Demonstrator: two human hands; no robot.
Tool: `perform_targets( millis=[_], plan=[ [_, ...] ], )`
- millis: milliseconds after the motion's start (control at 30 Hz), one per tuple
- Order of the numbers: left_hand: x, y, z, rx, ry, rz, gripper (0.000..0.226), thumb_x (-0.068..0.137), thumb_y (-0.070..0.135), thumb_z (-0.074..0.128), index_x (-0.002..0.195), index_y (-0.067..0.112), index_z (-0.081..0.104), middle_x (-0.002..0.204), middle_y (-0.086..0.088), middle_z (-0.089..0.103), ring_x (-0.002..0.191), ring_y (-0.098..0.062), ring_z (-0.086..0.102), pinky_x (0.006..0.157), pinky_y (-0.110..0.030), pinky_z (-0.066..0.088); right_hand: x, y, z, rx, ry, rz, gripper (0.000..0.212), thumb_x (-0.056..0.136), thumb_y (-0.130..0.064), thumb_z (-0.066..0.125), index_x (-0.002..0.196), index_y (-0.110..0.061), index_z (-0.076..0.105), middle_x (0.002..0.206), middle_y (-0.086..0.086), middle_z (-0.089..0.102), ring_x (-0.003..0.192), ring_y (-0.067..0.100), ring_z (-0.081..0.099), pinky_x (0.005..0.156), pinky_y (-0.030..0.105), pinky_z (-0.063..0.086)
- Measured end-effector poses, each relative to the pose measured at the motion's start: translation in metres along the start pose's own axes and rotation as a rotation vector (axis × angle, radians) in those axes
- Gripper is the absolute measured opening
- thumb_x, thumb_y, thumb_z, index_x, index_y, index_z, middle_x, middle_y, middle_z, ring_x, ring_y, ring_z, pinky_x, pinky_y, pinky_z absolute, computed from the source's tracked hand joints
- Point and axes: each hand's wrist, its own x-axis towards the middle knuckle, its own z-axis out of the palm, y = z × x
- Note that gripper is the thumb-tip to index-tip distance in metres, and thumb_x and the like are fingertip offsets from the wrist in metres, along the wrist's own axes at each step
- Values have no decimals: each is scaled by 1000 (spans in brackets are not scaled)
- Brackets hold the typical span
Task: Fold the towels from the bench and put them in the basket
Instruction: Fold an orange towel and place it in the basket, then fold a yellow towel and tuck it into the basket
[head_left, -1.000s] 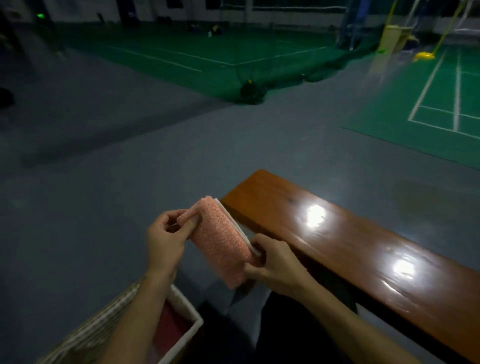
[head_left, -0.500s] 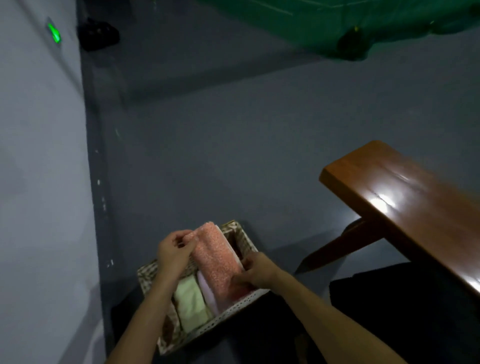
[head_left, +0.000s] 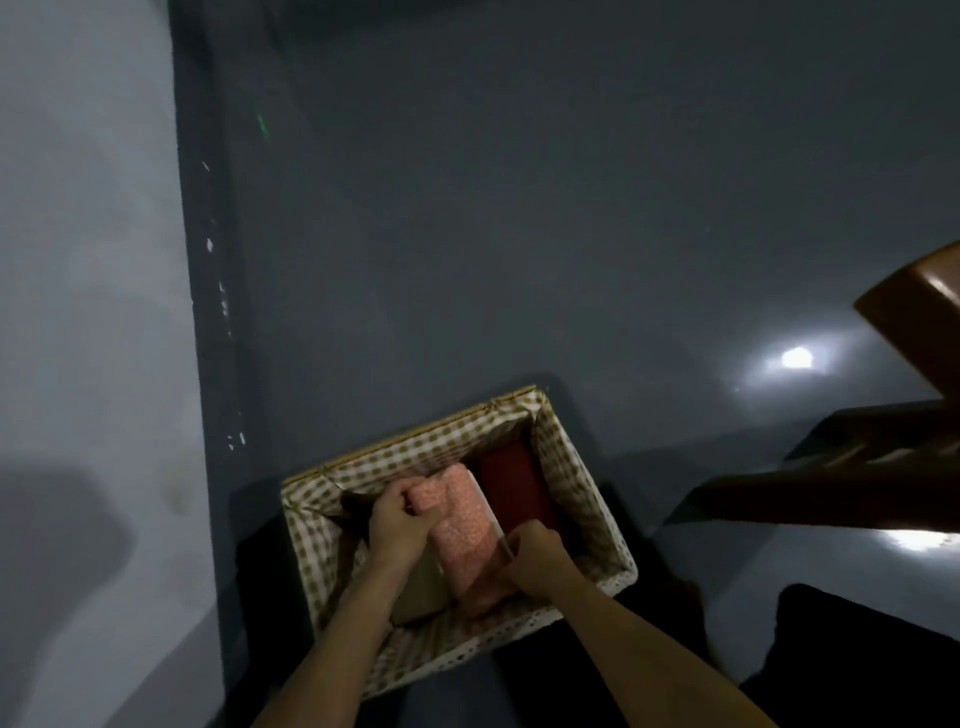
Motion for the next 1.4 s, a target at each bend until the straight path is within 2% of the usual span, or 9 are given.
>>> perform_targets(
  millis=[167, 300, 467, 567, 700, 867, 1033, 1233, 1400],
  plan=[
    [32, -39, 35, 117, 116, -72, 43, 82, 10, 88, 120, 8, 68, 113, -2, 69, 109, -21, 65, 97, -43, 56, 46, 21, 17, -25, -93, 16, 47, 91, -32, 77, 125, -5, 60, 124, 15, 64, 114, 30, 63, 92, 31, 48],
    [49, -58, 57, 132, 106, -108, 40, 81, 2, 86, 117, 7, 67, 109, -5, 69, 109, -30, 68, 96, -46, 56, 54, 32, 24, -42, -199, 45, 45, 99, -28, 66, 135, -4, 55, 138, 18, 58, 127, 32, 58, 108, 37, 46],
    [40, -41, 54, 168, 66, -76, 52, 82, 4, 85, 129, 7, 64, 119, -6, 69, 110, -22, 64, 94, -34, 51, 38, 29, 4, -63, -170, 33, 45, 92, -23, 74, 129, -5, 57, 131, 16, 60, 123, 32, 59, 104, 35, 48],
    [11, -16, 45, 112, 45, -35, 58, 81, 2, 87, 134, 7, 62, 118, -3, 69, 108, -21, 66, 95, -37, 55, 8, 15, -17, -89, -113, -5, 47, 88, -28, 77, 127, -6, 62, 130, 14, 63, 120, 31, 62, 101, 35, 51],
    [-42, 36, 29, 8, 58, -4, 29, 85, 8, 86, 106, 21, 70, 103, 3, 72, 102, -23, 71, 90, -43, 59, -47, -14, -58, -126, -53, -120, 36, 86, -28, 74, 121, -19, 72, 125, 7, 71, 116, 26, 67, 98, 34, 55],
    [-125, 152, 9, -187, -54, 122, 3, 97, 8, 73, 97, 9, 75, 87, -6, 78, 83, -24, 76, 72, -40, 62, -145, -53, -135, -176, 167, -310, 27, 89, -32, 65, 114, -27, 73, 116, -4, 75, 108, 19, 69, 91, 38, 59],
    [-213, 261, 19, -355, -235, 268, 9, 101, 9, 67, 103, 0, 71, 92, -14, 79, 71, -18, 72, 62, -29, 58, -263, -47, -224, -203, 422, -395, 18, 97, -29, 62, 111, -22, 73, 110, -1, 75, 101, 21, 70, 87, 43, 59],
    [-351, 365, 72, -460, -553, 398, 7, 102, 11, 65, 101, 7, 70, 89, -11, 78, 68, -18, 70, 61, -31, 58, -418, 36, -298, -227, 775, -346, 13, 98, -34, 63, 107, -30, 72, 102, -14, 74, 93, 5, 69, 78, 29, 58],
    [-461, 404, 153, -383, -829, 476, 5, 101, 10, 64, 101, 10, 69, 88, -10, 76, 64, -16, 67, 61, -30, 56, -524, 141, -308, -232, 1000, -146, 17, 94, -39, 59, 104, -28, 68, 98, -7, 76, 92, 19, 71, 68, 31, 49]
  ],
)
